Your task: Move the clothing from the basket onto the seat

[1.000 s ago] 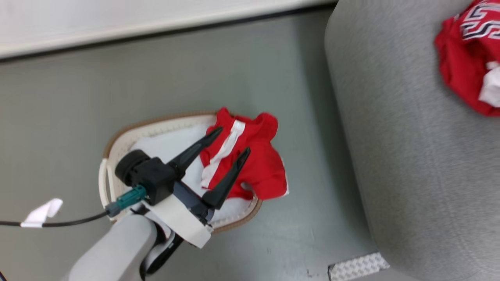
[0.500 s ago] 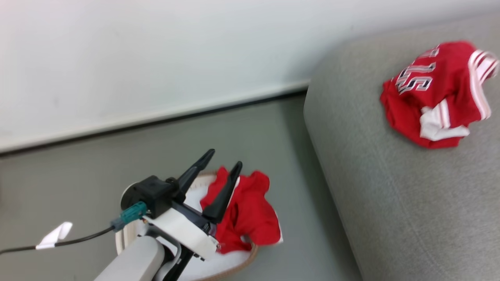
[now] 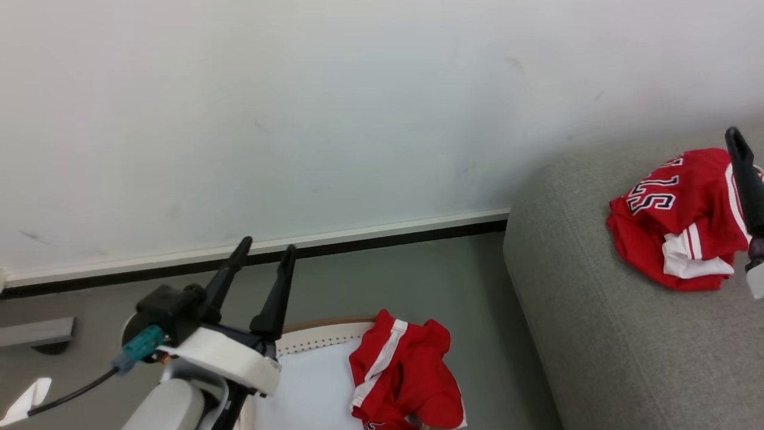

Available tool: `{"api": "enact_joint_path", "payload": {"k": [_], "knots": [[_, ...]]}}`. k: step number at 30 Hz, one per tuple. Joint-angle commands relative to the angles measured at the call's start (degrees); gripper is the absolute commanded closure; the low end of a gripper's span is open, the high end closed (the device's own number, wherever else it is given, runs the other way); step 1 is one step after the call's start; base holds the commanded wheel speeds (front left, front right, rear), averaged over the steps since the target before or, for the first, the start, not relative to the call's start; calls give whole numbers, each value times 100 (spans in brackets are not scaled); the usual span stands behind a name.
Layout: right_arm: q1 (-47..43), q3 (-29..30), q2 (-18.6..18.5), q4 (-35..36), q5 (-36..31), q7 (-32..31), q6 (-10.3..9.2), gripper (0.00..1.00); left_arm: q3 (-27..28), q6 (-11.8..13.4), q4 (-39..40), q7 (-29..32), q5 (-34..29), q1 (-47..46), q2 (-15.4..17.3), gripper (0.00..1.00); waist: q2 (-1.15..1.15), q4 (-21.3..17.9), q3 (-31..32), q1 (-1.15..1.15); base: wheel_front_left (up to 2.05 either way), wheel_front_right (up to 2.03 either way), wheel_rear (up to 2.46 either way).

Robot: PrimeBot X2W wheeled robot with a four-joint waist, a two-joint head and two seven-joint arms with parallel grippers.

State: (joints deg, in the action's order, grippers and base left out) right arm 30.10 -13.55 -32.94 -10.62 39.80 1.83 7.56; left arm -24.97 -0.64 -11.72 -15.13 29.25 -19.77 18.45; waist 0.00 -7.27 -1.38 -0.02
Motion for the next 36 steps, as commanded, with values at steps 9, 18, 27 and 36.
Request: {"api": "enact_joint_path", "payload": {"k": [9, 18, 27, 36], "knots": [[-877, -72, 664, 188, -164, 797, -15, 0, 833, 318, -99, -1, -256, 687, -18, 0, 0, 437, 270, 2, 0, 0, 0], [-1748, 207, 1501, -10, -888, 1297, -15, 0, 1710, 344, -141, -1, -529, 1235, -348, 0, 0, 615, 371, 2, 0, 0, 0], [-2553, 522, 2324, 92, -1519, 1337, -15, 0, 2445, 10, -224, -1, -969, 1621, -829, 0, 0, 637, 360, 2, 0, 0, 0], [-2551, 396, 2534, 139, -1776, 1338, -15, 0, 2826, -326, -340, -2, -1354, 1603, -1173, 0, 0, 599, 329, 2, 0, 0, 0]]}}
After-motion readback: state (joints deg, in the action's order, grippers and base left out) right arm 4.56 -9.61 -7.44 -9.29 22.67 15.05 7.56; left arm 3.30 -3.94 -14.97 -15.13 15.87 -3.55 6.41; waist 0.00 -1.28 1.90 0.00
